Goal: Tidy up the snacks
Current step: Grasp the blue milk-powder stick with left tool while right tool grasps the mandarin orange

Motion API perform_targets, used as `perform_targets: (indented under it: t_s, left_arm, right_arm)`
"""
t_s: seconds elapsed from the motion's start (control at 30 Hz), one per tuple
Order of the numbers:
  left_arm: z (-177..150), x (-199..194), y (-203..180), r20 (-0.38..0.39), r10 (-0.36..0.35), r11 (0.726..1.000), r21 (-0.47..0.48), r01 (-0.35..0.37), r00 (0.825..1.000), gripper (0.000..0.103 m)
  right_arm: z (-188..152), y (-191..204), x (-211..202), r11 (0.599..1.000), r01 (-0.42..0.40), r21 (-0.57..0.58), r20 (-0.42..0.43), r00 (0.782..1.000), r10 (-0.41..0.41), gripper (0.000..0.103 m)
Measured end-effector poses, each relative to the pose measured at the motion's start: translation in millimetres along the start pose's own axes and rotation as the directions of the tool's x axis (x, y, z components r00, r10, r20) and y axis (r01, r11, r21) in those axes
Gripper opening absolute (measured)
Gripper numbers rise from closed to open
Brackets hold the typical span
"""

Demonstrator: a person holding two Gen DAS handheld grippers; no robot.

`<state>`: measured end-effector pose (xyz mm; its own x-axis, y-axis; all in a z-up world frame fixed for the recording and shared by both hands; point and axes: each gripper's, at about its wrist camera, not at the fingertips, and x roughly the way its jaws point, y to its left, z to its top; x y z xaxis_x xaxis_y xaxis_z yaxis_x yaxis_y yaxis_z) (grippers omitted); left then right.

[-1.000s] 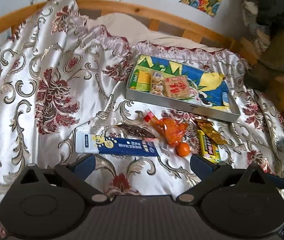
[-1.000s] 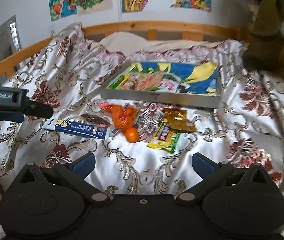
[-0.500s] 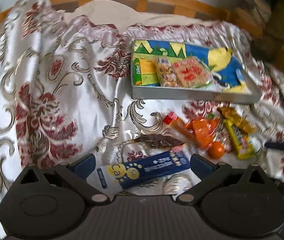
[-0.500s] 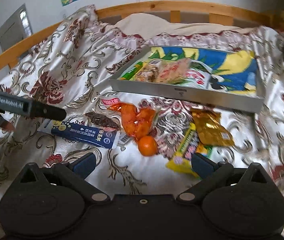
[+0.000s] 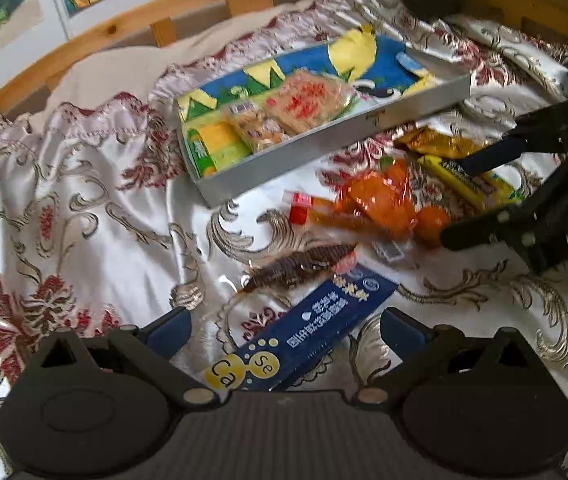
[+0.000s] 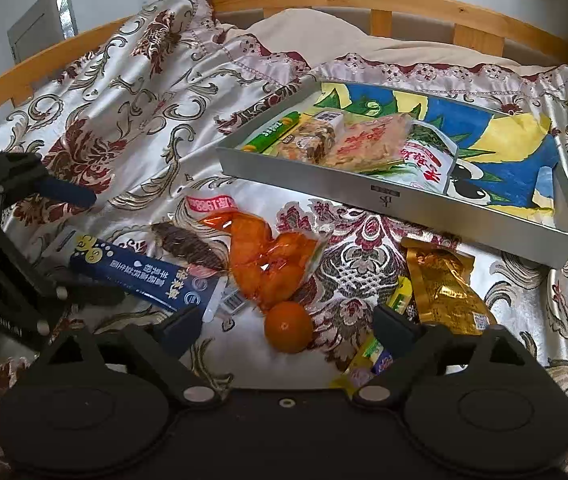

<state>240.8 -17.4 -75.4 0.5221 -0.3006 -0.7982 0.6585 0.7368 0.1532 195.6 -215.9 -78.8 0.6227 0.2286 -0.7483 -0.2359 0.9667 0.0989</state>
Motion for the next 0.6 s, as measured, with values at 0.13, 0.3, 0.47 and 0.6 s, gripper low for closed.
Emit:
perform_targets:
  t_s: [0.13,0.3,0.47,0.6]
  left_arm:
    - [0.9,16.0,8.8,-0.076,-0.048,0.998,-0.043,0.045,0.996,0.086]
    - [-2.5,21.1,3.5,-0.107,-0.054,0.998,0.021,0.056,0.993,0.083]
    - [2.6,23.6,-0.1,-0.17,-0.006,1.0,0.016,0.008,0.985,0.069]
    - [6.2,19.1,4.5,-0.188,-0.017,0.999,-0.038,0.01,0.982,0.058]
  right_arm:
    - [0.7,-2.8,9.5,0.999,-0.007,0.043,-0.029,1.0,0.008,0.071]
    - [-1.7,-0.6,14.6,0.999,-0.004,0.036,-0.054,0.999,0.006,0.054]
    - [-4.4,0.9,20.0,0.999,-0.022,0.036,-0.081,0.996,0.024,0.049]
    - [-5.6,1.2,22.8,1.0,0.0,0.03,-0.085,0.996,0.003,0.041]
